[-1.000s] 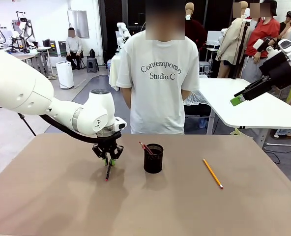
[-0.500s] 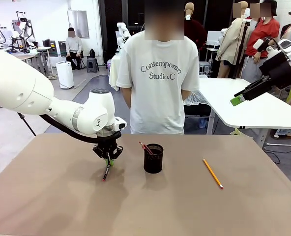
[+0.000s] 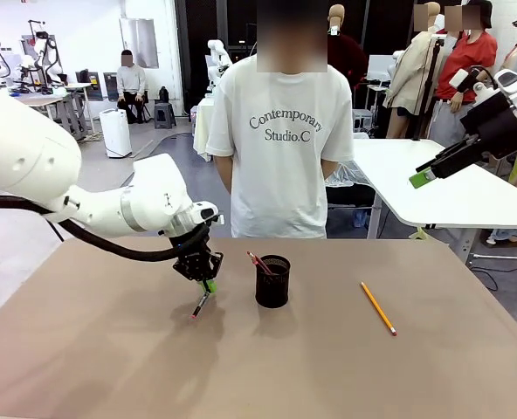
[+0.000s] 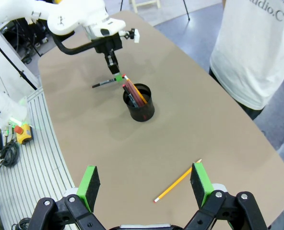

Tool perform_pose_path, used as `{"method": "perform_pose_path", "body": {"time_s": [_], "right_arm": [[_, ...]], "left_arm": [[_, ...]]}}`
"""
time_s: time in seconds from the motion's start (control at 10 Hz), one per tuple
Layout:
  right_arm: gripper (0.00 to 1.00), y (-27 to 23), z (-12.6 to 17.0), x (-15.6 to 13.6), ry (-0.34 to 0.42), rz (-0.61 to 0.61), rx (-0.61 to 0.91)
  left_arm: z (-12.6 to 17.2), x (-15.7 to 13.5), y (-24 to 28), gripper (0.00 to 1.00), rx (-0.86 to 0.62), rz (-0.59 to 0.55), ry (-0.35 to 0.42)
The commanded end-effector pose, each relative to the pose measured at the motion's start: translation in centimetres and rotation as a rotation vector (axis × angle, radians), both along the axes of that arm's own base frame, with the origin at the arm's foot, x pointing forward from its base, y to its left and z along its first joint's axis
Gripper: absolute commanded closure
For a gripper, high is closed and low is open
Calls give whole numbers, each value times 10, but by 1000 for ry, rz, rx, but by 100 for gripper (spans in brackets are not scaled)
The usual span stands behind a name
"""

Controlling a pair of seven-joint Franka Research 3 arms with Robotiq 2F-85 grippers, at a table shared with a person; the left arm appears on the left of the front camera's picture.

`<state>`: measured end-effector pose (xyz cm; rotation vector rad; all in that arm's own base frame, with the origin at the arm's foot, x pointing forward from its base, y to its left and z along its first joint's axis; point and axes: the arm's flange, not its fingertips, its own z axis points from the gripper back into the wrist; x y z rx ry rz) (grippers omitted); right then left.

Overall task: Place the pens into the pen holder.
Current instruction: Pick up a writing instrument from the table and place it into the Pen holder.

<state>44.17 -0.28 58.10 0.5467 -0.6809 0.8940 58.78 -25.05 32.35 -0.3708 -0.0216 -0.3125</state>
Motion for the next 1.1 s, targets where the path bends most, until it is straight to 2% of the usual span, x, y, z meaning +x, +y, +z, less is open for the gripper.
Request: {"method": "perform_pose_path", "body": {"time_s": [0.0, 0.2, 0.3, 0.4, 0.5, 0.6, 0.8, 0.9, 1.0], "right_arm": [[0, 1, 1, 1, -7, 4, 9], [0, 1, 1, 1, -7, 4, 9], [0, 1, 1, 1, -7, 4, 9], [0, 1, 1, 1, -7, 4, 9], [0, 1, 1, 1, -7, 4, 9], [0, 1, 1, 1, -7, 4, 9], [0, 1, 1, 1, -7, 4, 9], [0, 1, 1, 1, -7, 4, 9], [0, 1, 1, 1, -7, 4, 9]], "left_arm": [[13, -9, 29, 100, -157, -142, 26], [26, -18, 48, 100, -349, -320, -64], [31, -24, 56, 100, -465, -416, -135], [37, -32, 63, 100, -567, -459, -215], [44, -39, 68, 100, -637, -497, -368], [52, -48, 65, 100, -647, -400, -473], [67, -66, 74, 100, -679, -551, -683], [74, -77, 82, 100, -688, -606, -756], [80, -82, 88, 100, -682, -668, -788]]}}
